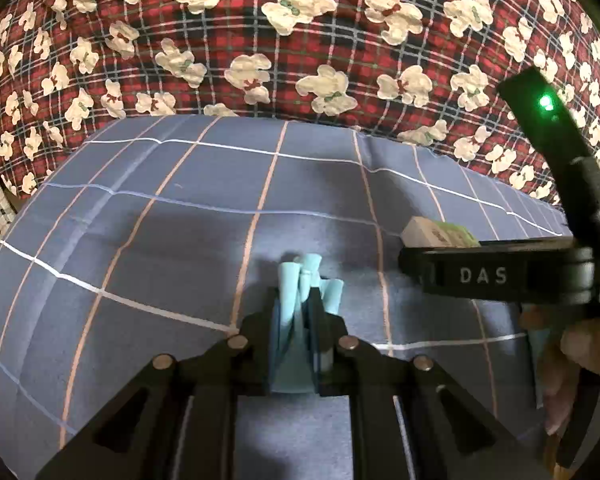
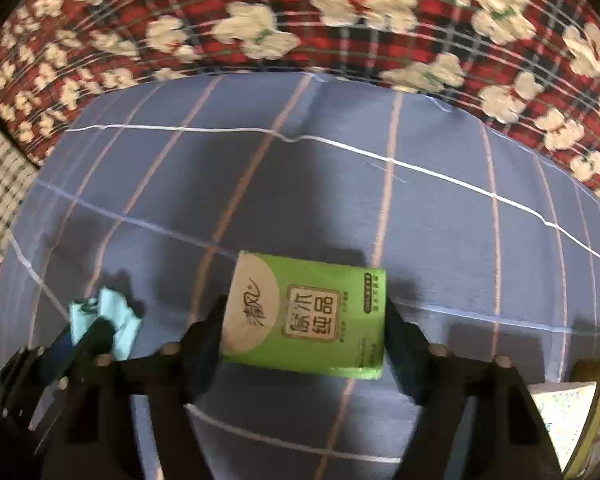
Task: Organize soft objects
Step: 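Grasp the teal cloth with the left tool while the right tool grasps the green tissue pack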
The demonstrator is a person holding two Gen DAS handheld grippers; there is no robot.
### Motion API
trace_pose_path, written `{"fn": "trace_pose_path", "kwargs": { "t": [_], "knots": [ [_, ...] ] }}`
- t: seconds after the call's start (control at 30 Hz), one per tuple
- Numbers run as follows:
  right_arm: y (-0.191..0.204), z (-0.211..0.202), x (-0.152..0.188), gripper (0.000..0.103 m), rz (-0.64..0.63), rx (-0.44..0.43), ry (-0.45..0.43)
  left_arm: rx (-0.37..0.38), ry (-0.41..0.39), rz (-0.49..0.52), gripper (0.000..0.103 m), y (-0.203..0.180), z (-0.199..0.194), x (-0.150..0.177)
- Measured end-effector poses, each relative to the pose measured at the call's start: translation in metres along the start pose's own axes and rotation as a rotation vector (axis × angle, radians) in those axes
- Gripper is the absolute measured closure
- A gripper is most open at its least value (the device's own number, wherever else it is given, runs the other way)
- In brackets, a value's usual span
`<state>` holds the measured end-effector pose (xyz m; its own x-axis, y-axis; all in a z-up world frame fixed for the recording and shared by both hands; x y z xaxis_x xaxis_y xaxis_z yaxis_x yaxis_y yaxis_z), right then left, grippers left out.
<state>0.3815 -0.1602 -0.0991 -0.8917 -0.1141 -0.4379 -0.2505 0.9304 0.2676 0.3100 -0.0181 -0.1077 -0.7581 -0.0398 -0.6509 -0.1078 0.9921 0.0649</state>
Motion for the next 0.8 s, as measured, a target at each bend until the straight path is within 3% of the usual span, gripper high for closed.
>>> {"fn": "trace_pose_path", "kwargs": {
  "t": [0.43, 0.8],
  "knots": [
    [0.031, -0.009, 0.044, 0.032, -0.063, -0.013, 0.041, 0.006, 0.014, -0.077, 0.092, 0.023, -0.008, 0.008],
    [0.068, -0.021, 0.097, 0.032, -0.126, -0.025, -0.069, -0.123, -0.109, -0.098, 0.092, 0.042, -0.051, 0.025]
  ]
}}
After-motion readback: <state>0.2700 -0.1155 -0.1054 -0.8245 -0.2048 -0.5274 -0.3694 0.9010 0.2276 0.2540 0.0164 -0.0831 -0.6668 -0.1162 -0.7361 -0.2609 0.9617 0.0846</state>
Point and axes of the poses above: each gripper's, at about its wrist camera, not at the fingertips, and z roughly the way its jaws point, y to its left, x to its underside, the point moved 4 cm from there along z, roughly the way its jaws point, and after that the axes turned 15 degrees about -x, right-handed, at the moved point
